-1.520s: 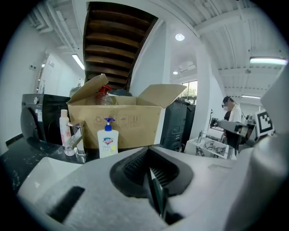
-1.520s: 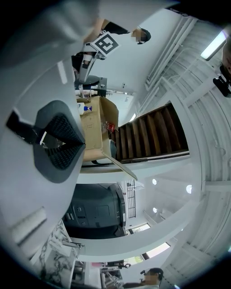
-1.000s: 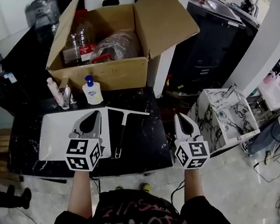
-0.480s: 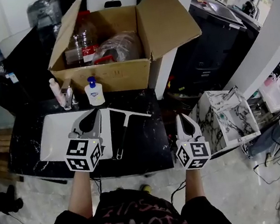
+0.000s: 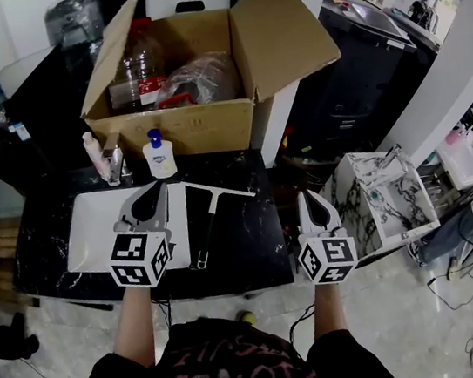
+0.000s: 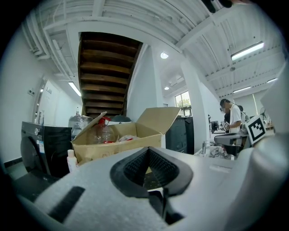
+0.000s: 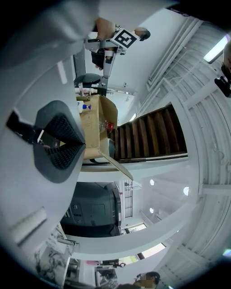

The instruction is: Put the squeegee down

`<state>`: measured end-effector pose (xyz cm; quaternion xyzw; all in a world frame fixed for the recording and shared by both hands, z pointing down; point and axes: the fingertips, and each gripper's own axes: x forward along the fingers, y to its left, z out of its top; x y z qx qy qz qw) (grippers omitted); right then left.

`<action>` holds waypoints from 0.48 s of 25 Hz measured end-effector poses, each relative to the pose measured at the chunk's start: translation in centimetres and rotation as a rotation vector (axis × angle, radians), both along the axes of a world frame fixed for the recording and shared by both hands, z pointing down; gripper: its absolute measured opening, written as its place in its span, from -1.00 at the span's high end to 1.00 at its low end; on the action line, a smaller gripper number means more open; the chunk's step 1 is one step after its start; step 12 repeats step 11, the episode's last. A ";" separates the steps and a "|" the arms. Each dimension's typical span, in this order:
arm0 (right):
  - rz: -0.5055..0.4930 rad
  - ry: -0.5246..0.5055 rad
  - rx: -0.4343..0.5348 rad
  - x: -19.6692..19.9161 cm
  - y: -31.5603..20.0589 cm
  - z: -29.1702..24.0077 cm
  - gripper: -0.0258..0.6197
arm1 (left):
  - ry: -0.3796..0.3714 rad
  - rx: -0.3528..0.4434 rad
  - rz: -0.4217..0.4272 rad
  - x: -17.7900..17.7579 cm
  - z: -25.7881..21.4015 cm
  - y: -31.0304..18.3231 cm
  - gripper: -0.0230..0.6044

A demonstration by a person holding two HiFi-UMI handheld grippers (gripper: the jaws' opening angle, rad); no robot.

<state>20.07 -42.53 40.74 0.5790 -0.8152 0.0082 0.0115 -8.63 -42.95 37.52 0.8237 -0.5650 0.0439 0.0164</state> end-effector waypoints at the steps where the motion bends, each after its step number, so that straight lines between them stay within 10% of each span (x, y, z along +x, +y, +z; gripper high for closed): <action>1: 0.001 0.001 0.001 0.0 -0.1 0.0 0.89 | 0.003 -0.001 0.000 -0.1 0.0 0.0 0.93; 12: -0.006 0.006 0.008 -0.1 -0.2 -0.3 0.89 | 0.013 0.008 -0.008 -0.4 -0.4 -0.2 0.93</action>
